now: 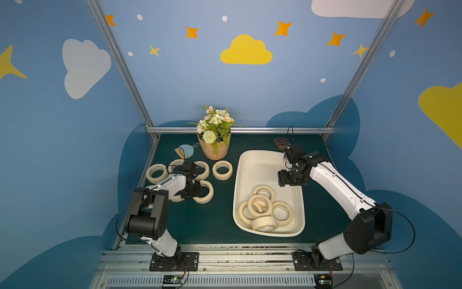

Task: Take out the art tape in the storage box
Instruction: Place the art tape at the center of the board, then pick up the art tape from the storage box.

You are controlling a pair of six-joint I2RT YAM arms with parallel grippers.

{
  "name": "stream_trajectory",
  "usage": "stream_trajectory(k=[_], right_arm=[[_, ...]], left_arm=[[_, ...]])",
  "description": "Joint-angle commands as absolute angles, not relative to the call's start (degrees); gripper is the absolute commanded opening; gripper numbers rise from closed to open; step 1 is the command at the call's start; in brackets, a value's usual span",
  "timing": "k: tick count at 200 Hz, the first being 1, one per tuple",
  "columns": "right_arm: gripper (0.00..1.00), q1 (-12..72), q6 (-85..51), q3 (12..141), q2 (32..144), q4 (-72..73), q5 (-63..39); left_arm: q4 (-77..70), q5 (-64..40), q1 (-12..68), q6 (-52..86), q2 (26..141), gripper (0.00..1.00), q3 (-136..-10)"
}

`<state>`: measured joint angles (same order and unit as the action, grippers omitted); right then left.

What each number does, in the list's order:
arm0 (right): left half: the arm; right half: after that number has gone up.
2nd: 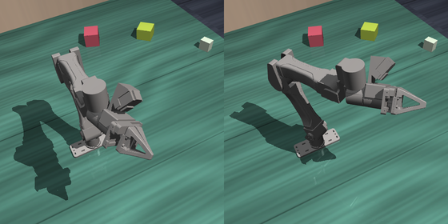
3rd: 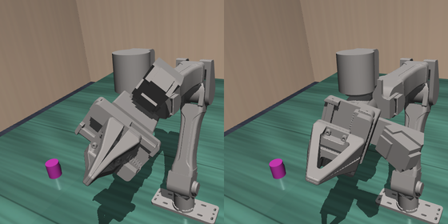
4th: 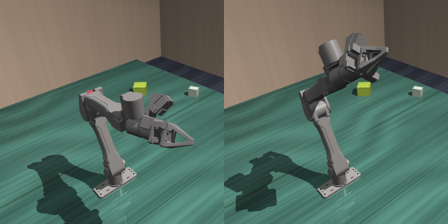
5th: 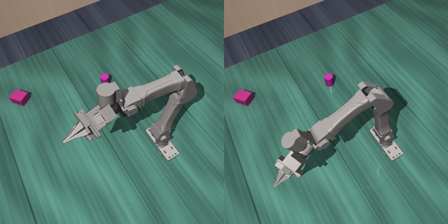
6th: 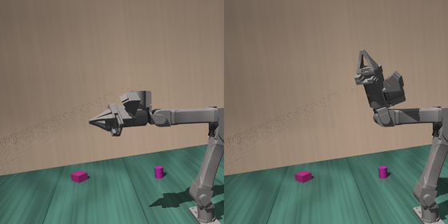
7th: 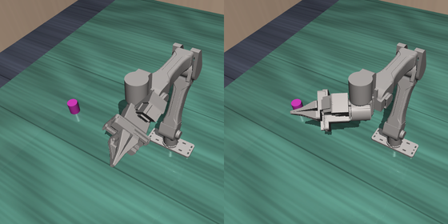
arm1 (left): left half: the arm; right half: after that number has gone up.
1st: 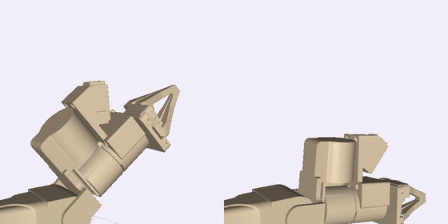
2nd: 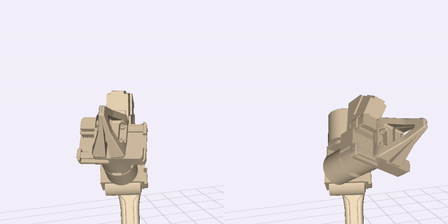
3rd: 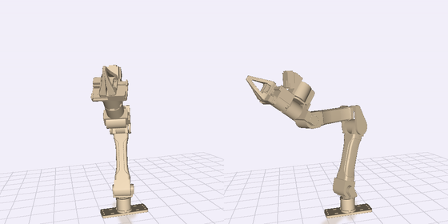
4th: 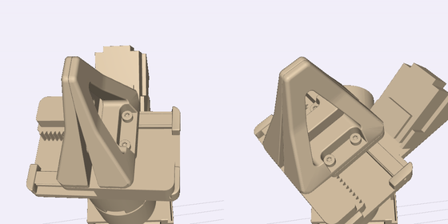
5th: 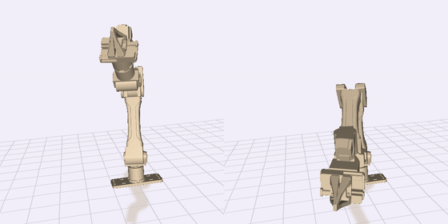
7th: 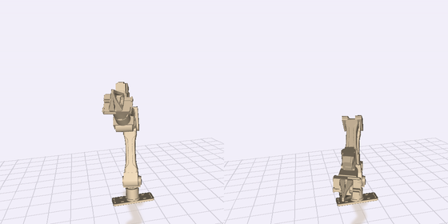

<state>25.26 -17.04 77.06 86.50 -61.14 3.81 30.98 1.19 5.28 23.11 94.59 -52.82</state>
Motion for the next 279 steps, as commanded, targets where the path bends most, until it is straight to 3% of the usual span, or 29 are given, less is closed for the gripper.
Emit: stream_trajectory(k=[1,49,138,157,185,220,239,279], right_arm=[[0.71,26.5,-16.5,75.5,86.2,-62.7,2.5],[0.71,32.6,-17.9,72.6,88.3,-60.7,0.0],[0.69,39.0,-21.5,70.7,94.9,-54.5,-5.8],[0.68,39.0,-21.8,70.5,95.9,-54.0,-5.8],[0.65,39.1,-21.9,70.1,97.3,-53.4,-5.9],[0.47,39.1,-22.2,69.9,97.4,-53.7,-4.9],[0.43,39.2,-22.5,70.9,96.7,-55.5,-2.8],[0.03,38.4,-20.0,79.1,97.0,-60.3,5.3]], left_arm=[[31.3,2.3,3.4,21.8,95.5,0.04,-53.7],[31.0,2.9,1.9,21.6,96.6,0.05,-53.9],[33.1,3.6,1.9,21.5,93.9,0.7,-54.2],[34.3,3.7,2.6,21.5,90.5,0.76,-54.6],[35.4,2.6,5.3,21.0,84.3,0.77,-56.0],[34.5,-2.4,10.0,22.4,79.7,0.77,-57.9],[34.8,-1.9,14.3,22.0,79.3,0.78,-60.0],[35.3,0.1,24.6,20.7,82.6,0.78,-67.3]])
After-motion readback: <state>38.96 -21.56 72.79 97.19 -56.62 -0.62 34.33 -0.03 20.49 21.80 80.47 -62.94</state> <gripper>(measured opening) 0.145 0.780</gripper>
